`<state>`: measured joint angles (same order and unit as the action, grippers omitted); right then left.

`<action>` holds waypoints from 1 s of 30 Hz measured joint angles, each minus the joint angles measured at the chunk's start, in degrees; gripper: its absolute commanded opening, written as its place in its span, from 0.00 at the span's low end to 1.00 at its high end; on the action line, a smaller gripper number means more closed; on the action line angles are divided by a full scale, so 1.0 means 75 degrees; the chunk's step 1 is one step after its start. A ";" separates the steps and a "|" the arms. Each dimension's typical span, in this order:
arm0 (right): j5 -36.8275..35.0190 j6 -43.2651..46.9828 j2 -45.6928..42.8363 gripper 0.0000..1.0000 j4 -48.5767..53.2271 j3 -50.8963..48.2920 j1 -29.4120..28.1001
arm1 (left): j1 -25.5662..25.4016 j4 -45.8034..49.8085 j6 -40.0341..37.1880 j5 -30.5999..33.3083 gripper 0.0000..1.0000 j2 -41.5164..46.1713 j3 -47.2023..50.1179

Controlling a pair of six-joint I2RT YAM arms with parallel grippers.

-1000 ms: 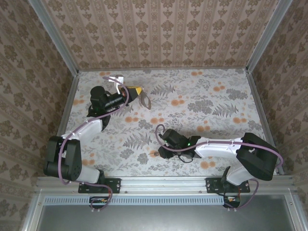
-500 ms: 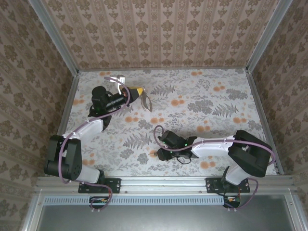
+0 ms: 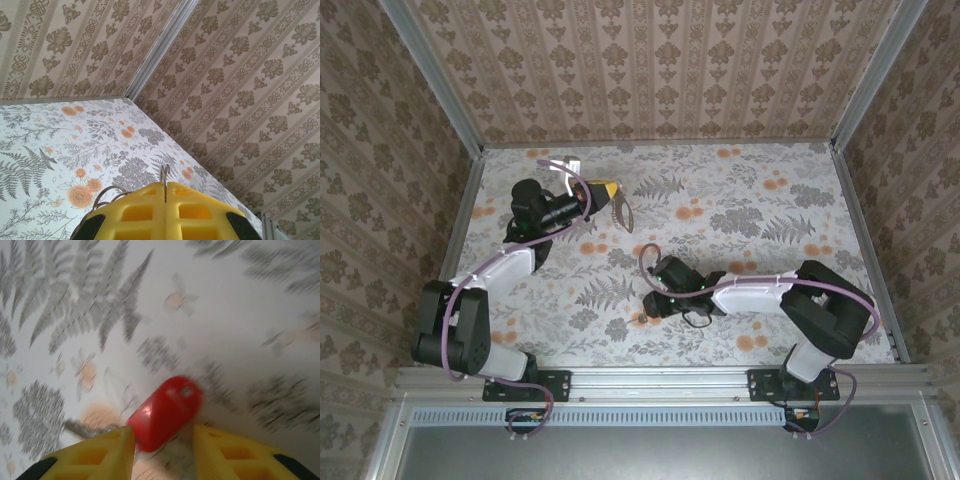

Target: Put the keys on the keyring

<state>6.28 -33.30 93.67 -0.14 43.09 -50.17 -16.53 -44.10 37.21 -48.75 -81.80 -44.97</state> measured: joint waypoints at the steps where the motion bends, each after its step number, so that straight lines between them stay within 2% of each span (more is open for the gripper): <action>1: 0.0006 0.0017 0.0041 0.37 -0.0009 0.0058 0.0105 | 0.0000 0.0000 0.0000 0.0000 0.00 0.0000 0.0000; 6: 0.0052 0.0064 0.0096 0.35 -0.0023 0.0338 0.0347 | 0.0000 0.0000 0.0000 0.0055 0.00 0.0000 0.0000; 10: 0.0073 -0.0041 -0.0012 0.35 0.0038 0.0321 0.0195 | 0.0000 0.0000 -0.0003 0.0134 0.00 0.0000 0.0000; 18: 0.0020 -0.0976 -0.0157 0.36 0.0175 -0.0079 -0.0329 | 0.0017 -0.0020 -0.0061 0.0338 0.00 0.0000 0.0000; 30: -0.0090 -0.1792 -0.0256 0.37 0.0262 -0.0207 -0.0399 | 0.0178 -0.0641 -0.0052 0.0484 0.00 -0.0335 0.0003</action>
<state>5.61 -46.74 91.74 1.83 41.54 -53.17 -15.20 -48.90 36.82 -45.12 -84.31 -44.95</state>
